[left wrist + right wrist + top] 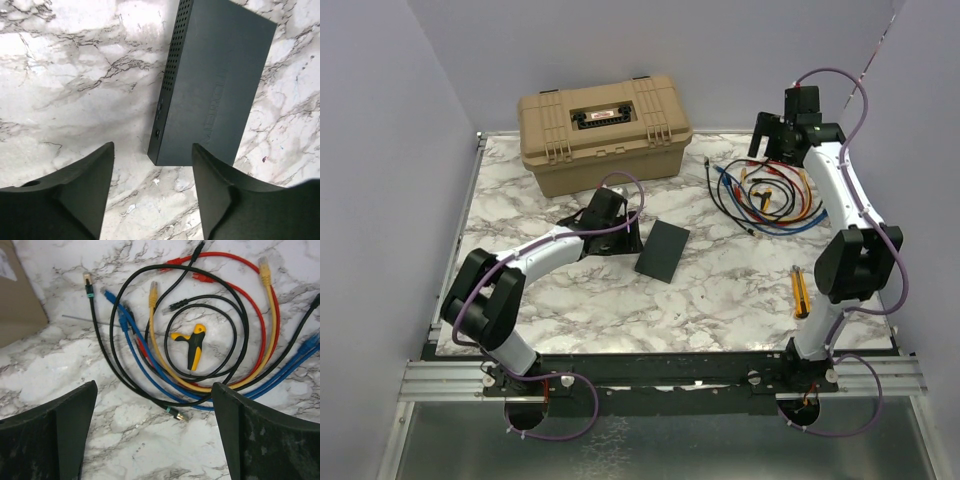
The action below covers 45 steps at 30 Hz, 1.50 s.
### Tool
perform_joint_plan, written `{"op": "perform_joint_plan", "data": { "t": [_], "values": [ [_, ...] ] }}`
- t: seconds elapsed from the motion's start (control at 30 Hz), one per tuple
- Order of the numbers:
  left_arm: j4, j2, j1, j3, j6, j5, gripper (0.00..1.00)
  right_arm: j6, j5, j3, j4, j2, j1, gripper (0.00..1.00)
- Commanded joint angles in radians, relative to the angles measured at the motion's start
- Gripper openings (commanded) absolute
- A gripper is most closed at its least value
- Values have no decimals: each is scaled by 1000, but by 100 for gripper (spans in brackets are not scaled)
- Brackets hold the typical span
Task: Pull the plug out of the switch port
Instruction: Place the connector at the center of the board, then reset both arms
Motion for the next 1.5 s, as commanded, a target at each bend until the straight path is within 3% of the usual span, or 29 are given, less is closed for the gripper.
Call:
{"op": "perform_joint_plan", "data": {
  "t": [0.0,0.33,0.73,1.1,1.47],
  "values": [
    [1,-47,1,25,-26,-40,68,59,-105,-70,59,-95,-8,100],
    [91,-114,49,-20,-87,-41,99,101,-193,-190,142,-198,-8,100],
    [224,-345,237,-193,-149,-103,99,137,-216,-535,275,-470,-8,100],
    [357,-520,242,-308,-18,-262,99,140,-229,-875,535,-712,-8,100],
    [709,-729,243,-586,77,-413,99,118,-252,-1068,768,-825,-8,100]
  ]
}}
